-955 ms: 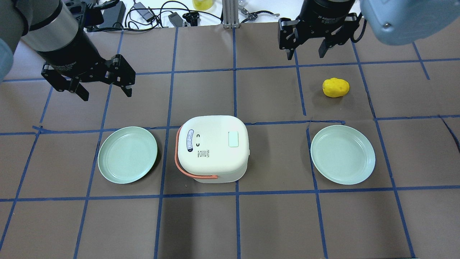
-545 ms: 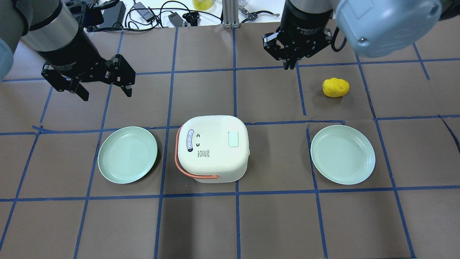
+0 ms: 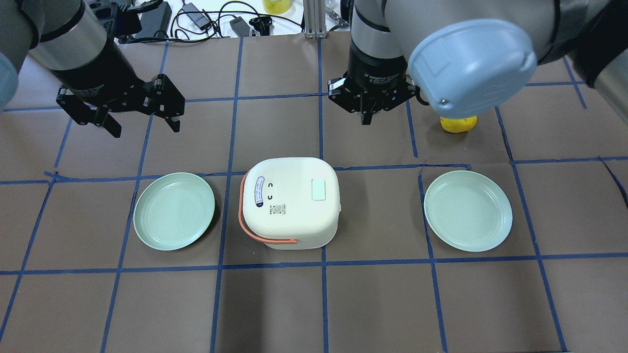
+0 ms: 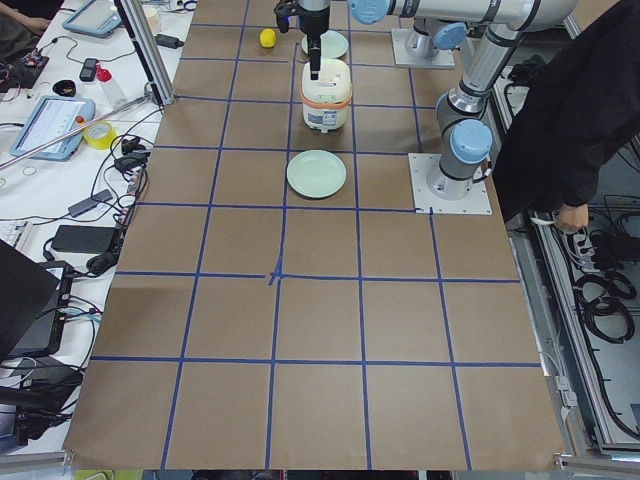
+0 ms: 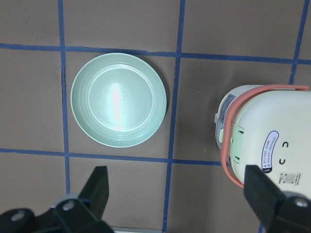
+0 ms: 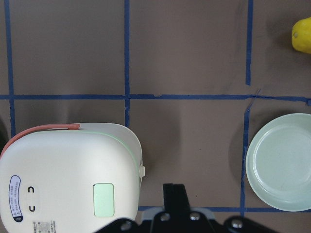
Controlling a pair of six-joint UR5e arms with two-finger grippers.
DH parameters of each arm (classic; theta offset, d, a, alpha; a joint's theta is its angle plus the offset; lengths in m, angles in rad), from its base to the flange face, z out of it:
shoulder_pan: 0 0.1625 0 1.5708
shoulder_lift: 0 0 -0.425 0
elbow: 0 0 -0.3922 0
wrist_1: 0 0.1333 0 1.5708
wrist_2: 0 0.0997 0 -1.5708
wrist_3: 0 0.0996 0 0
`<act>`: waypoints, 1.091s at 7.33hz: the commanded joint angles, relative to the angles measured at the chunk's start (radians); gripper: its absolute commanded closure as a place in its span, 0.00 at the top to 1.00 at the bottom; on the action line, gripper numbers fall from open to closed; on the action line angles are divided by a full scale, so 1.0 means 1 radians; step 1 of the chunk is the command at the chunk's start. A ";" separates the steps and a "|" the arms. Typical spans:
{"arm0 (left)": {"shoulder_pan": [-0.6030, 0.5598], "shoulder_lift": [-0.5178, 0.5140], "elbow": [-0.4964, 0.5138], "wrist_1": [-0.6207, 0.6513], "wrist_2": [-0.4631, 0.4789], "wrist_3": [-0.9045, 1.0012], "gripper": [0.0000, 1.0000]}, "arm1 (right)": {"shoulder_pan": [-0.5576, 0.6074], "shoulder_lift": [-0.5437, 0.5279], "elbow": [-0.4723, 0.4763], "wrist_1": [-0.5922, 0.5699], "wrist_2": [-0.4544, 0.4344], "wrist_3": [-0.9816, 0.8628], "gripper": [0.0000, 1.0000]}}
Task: Press rice cooker button
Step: 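Move the right gripper over the white rice cooker's lid button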
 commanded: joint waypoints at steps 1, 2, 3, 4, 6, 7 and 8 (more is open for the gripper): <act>0.000 0.000 0.000 0.000 0.000 -0.001 1.00 | 0.078 0.038 0.070 -0.070 0.002 0.024 0.00; 0.000 0.000 0.000 0.000 0.000 0.001 1.00 | 0.104 0.053 0.096 -0.093 0.002 0.027 0.00; 0.000 0.000 0.000 0.000 0.000 -0.001 1.00 | 0.112 0.061 0.110 -0.105 0.004 0.044 0.00; 0.000 0.000 0.000 0.000 0.000 -0.001 1.00 | 0.115 0.065 0.122 -0.110 0.014 0.061 0.00; 0.000 0.000 0.000 0.000 0.000 0.001 1.00 | 0.127 0.075 0.171 -0.174 0.057 0.081 0.00; 0.000 0.000 0.000 0.000 0.000 0.001 1.00 | 0.129 0.079 0.190 -0.191 0.057 0.081 0.00; 0.000 0.000 0.000 0.000 0.000 0.001 1.00 | 0.137 0.079 0.201 -0.205 0.057 0.082 0.00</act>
